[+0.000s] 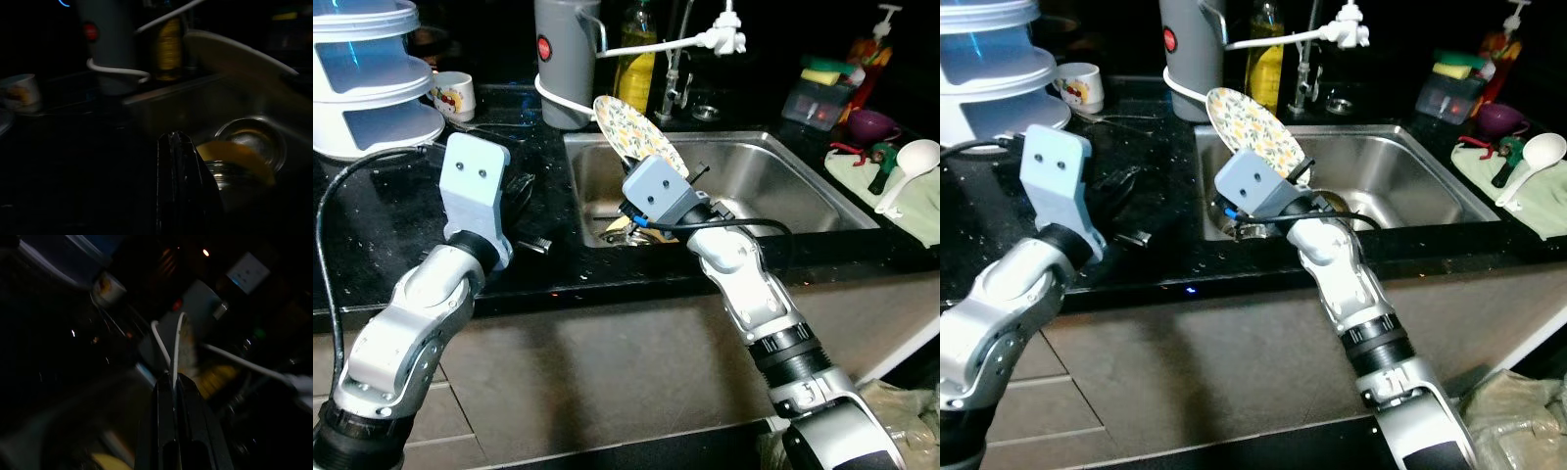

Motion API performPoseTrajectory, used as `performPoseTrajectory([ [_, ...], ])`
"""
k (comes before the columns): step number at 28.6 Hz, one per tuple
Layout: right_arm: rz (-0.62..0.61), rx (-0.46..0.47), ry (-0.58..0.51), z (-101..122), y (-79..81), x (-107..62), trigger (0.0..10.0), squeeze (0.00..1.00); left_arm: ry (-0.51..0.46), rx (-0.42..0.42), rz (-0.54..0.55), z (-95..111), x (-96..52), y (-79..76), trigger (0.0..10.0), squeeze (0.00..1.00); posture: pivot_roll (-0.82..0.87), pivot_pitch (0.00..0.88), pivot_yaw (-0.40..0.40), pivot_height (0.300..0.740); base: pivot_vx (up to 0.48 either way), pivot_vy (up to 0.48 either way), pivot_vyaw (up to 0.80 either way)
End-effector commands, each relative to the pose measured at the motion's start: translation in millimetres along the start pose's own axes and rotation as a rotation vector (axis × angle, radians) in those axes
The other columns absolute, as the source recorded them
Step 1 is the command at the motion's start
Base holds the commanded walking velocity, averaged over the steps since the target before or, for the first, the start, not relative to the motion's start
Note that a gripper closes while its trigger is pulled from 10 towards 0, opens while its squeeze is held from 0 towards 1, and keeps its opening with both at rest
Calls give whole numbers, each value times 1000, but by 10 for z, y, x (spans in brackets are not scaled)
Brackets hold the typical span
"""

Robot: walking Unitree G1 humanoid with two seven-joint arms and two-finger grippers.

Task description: Kitchen organization

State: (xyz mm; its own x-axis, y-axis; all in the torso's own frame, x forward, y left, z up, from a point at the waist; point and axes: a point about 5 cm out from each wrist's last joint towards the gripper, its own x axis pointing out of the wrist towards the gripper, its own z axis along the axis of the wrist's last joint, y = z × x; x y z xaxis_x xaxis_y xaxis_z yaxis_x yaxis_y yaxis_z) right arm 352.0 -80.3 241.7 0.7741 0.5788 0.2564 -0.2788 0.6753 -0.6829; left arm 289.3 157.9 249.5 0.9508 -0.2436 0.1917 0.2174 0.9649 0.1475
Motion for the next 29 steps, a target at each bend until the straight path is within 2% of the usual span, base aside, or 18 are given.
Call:
performPoseTrajectory([
  [1,-19,-2,-22,48,-65,0,10000,0,5,-4,-1,-24,21,-21,10000,0,72,0,-83,740,0,0,0],
  [10,-19,-10,-19,53,-70,28,10000,0,-9,-22,-1,-19,44,-39,10000,0,68,0,-89,740,0,0,0],
  [14,17,-57,38,10,-49,177,10000,0,-11,-19,0,-19,41,-45,10000,0,77,0,-104,740,0,0,0],
  [20,70,-52,89,-6,4,338,10000,0,-10,-13,13,-21,17,-20,10000,0,88,0,-117,740,0,0,0],
  [22,96,-34,112,8,48,453,10000,0,-13,-7,27,-8,-4,7,10000,0,101,0,-129,740,0,0,0],
  [25,118,-32,137,-2,78,505,10000,0,-15,-5,33,6,-18,12,10000,0,104,0,-135,740,0,0,0],
  [29,167,-40,199,-13,183,637,10000,0,-19,1,41,29,-54,10,10000,0,111,0,-149,740,0,0,0],
])
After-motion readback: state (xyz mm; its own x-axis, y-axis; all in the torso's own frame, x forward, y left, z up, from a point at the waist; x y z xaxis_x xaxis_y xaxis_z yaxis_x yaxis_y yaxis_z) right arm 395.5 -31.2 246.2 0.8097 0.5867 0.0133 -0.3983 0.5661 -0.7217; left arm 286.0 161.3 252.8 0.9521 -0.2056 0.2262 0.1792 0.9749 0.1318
